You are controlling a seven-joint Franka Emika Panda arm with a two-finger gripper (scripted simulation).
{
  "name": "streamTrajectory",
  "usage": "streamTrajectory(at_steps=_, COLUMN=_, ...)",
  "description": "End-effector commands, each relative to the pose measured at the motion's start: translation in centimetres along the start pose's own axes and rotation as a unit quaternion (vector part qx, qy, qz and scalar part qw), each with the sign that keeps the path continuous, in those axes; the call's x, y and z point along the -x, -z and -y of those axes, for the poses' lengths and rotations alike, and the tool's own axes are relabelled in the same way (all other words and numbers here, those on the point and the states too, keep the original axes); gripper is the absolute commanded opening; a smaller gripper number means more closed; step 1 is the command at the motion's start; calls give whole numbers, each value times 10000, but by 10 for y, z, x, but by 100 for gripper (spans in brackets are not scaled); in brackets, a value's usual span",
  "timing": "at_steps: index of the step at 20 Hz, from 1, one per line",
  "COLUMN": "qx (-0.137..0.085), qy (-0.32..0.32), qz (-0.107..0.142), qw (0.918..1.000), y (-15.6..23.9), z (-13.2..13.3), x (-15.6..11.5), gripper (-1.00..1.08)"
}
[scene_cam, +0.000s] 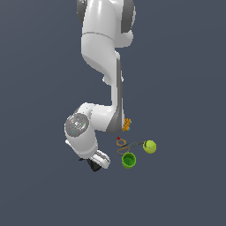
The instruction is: Pick up a designated object from a clutter of objects.
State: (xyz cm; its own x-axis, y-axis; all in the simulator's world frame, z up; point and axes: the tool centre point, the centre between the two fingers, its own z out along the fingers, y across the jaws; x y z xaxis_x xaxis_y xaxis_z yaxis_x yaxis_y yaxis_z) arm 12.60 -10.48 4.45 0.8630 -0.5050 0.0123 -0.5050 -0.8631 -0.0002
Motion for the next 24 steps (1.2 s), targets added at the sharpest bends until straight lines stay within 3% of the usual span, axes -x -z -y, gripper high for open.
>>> streamTrajectory(at_steps=1, qx=-1, qy=3, qz=0, qw=10000, y=1, z=1, x=1, gripper=-100)
streamTrajectory(at_steps=12, qx=-2, qy=6, qz=4, qw=10000, y=28, z=19, x=29, gripper=-100)
streamTrajectory(at_steps=24, qx=0, qy=22, qz=21, qw=10000, y=108, z=73, x=113, gripper=-100)
